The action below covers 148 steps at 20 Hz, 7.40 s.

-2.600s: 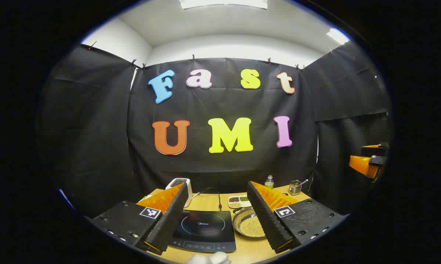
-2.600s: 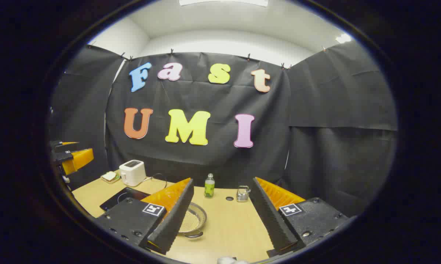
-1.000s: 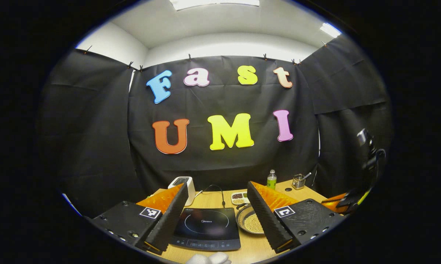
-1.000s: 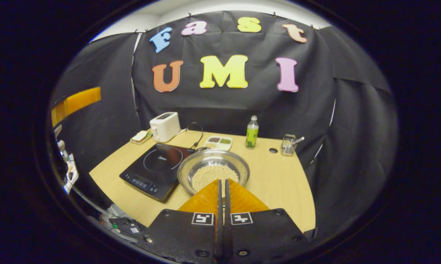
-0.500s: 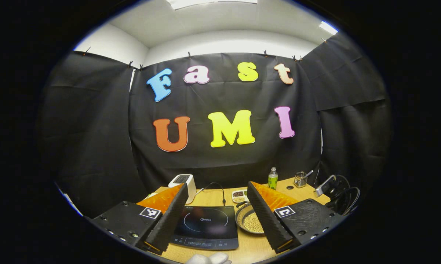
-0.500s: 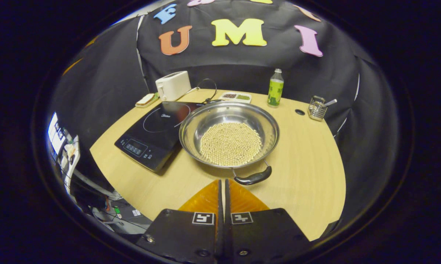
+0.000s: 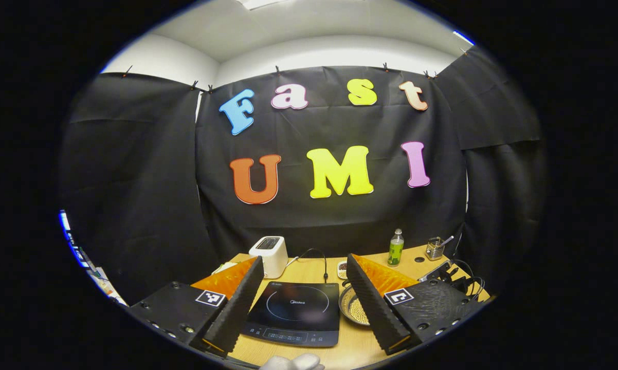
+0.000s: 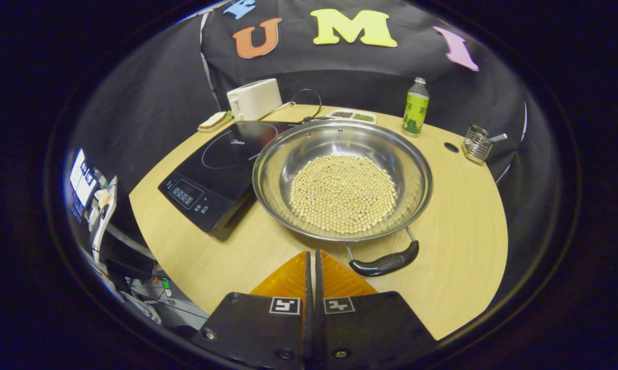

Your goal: First push the handle of the pot to place it horizontally, then grasp the pot with both hands and set it on the induction cooktop.

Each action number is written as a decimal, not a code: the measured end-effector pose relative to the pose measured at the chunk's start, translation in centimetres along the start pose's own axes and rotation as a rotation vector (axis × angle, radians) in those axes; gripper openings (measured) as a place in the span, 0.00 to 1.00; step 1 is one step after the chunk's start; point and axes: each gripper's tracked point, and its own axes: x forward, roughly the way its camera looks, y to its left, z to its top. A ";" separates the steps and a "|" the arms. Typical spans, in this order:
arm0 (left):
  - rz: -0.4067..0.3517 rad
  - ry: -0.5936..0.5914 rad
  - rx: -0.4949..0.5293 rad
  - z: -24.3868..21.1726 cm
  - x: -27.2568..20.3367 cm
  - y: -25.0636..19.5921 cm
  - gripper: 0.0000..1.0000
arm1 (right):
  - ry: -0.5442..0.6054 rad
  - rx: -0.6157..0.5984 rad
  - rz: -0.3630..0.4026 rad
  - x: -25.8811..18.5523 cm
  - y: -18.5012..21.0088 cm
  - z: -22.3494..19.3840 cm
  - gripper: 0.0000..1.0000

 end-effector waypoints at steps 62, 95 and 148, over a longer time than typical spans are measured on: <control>0.176 0.115 -0.013 -2.6 2.3 -5.8 0.96 | -0.034 0.018 -0.081 -0.7 -19.9 4.1 0.04; -0.209 0.422 -0.062 -19.6 12.0 -9.5 0.97 | -0.187 0.216 -0.255 -5.9 -17.2 4.8 1.00; -0.173 0.756 0.021 -28.1 19.6 -10.1 0.58 | 0.033 0.321 -0.308 1.5 -18.5 8.6 0.54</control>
